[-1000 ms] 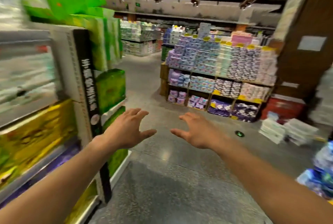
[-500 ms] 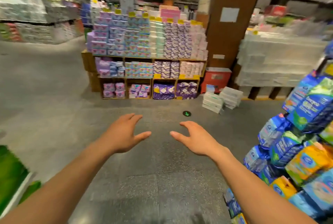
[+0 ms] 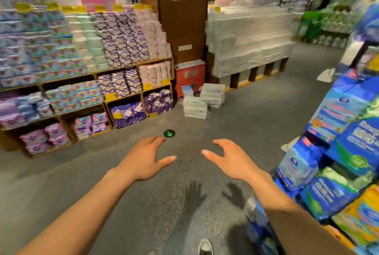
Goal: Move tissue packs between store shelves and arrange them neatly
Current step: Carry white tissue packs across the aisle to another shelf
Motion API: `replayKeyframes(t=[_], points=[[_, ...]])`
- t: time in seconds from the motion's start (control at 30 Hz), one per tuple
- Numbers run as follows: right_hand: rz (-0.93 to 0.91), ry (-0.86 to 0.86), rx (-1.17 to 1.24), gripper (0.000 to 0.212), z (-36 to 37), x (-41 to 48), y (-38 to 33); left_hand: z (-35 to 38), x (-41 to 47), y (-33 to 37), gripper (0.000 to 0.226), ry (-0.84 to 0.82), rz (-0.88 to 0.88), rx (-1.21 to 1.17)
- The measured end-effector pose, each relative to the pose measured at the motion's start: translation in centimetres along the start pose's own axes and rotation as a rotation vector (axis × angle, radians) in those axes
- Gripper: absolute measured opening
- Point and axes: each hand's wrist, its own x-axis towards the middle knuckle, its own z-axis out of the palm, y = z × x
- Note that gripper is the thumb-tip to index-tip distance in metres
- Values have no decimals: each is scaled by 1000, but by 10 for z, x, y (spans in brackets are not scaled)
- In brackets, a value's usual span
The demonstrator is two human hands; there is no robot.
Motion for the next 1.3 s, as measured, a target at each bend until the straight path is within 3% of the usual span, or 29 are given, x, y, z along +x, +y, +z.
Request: replayKeyframes(t=[0.1, 0.23, 0.33, 0.57, 0.7, 0.83, 0.87, 0.97, 1.1, 1.23, 1.3], points=[[25, 18, 34, 81, -19, 90, 21, 12, 100, -10, 125, -28, 19, -17], [88, 21, 83, 75, -55, 209, 29, -1, 220, -20, 101, -45, 19, -63], [102, -3, 47, 78, -76, 291, 29, -11, 304, -38, 121, -24, 27, -89], [134, -34, 37, 71, -95, 472, 33, 15, 499, -113, 118, -53, 46, -149], [143, -44, 106, 63, -90, 601, 32, 27, 630, -164, 128, -70, 80, -158], [250, 51, 209, 54, -100, 728, 31, 17, 762, -208, 89, -128, 141, -176], [269, 72, 214, 51, -105, 755, 29, 13, 792, -218, 90, -150, 159, -172], [323, 109, 199, 49, -118, 825, 32, 2, 885, -240, 123, -200, 206, -99], [392, 109, 247, 49, -126, 913, 48, 11, 996, -261, 133, -258, 275, -24], [401, 91, 209, 42, -129, 1013, 83, 37, 1101, -274, 106, -307, 264, -12], [402, 70, 168, 43, -128, 1069, 111, 57, 1154, -280, 103, -327, 258, -27]])
